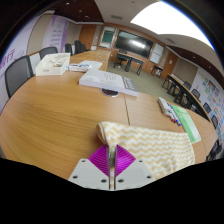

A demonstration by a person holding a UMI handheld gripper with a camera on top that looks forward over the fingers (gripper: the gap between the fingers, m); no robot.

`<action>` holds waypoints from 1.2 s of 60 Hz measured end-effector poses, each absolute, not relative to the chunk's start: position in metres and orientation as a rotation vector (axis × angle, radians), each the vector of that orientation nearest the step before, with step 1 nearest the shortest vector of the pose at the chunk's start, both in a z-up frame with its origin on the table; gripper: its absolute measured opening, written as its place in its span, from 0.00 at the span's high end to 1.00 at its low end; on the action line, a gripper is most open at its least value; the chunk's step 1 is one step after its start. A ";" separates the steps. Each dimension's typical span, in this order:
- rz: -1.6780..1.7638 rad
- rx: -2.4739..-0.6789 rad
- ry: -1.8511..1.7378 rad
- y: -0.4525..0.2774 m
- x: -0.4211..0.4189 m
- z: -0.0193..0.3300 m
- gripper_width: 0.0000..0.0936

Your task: Fold towel

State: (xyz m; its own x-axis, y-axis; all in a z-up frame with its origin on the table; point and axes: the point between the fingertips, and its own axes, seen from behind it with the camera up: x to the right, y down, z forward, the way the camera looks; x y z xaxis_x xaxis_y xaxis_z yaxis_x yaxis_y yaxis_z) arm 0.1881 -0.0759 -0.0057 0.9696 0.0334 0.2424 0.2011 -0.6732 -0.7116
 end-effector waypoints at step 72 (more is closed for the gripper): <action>-0.017 -2.330 0.035 -0.132 0.339 0.099 0.09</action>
